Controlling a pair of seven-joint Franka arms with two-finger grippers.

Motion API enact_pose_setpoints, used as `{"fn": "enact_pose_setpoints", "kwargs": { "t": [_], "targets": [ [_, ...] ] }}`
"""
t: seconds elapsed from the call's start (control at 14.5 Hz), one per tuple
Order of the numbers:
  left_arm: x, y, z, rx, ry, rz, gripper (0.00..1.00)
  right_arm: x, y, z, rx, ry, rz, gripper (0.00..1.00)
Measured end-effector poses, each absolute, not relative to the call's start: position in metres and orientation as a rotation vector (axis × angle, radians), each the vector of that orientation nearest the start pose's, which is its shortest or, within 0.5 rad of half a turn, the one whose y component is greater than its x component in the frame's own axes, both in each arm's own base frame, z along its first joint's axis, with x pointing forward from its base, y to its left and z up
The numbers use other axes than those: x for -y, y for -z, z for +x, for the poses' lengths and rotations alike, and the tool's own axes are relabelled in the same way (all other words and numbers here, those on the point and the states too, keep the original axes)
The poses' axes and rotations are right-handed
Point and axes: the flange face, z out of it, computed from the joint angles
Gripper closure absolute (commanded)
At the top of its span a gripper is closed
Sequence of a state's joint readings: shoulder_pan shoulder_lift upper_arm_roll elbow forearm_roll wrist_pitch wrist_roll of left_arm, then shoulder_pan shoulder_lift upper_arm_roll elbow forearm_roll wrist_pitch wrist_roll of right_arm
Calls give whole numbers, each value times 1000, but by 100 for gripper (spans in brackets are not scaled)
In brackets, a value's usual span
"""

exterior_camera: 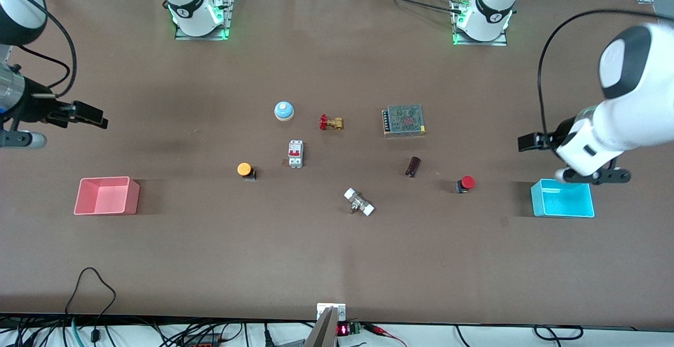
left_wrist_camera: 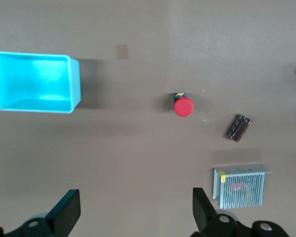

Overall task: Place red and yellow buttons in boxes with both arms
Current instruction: 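Move the left gripper toward the red button while the right gripper reaches forward, then grasp the red button with the left gripper while the right gripper grasps yellow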

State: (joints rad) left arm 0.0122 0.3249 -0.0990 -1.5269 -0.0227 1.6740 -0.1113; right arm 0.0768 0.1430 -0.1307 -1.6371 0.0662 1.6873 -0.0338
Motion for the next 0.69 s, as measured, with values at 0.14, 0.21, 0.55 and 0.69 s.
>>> {"fn": "enact_pose_setpoints", "kwargs": {
  "t": [0.14, 0.21, 0.55, 0.69],
  "targets": [
    [58, -430, 646, 45, -308, -3180, 0, 10, -501, 604, -30, -177, -3068, 0],
    [63, -414, 650, 44, -315, -3183, 0, -1, -491, 609, -16, -179, -3052, 0],
    [97, -331, 660, 56, -320, -3184, 0, -82, -444, 627, 155, -176, -3053, 0],
    [106, -305, 664, 86, -312, -3184, 0, -105, -425, 630, 194, -189, -3057, 0]
  ]
}}
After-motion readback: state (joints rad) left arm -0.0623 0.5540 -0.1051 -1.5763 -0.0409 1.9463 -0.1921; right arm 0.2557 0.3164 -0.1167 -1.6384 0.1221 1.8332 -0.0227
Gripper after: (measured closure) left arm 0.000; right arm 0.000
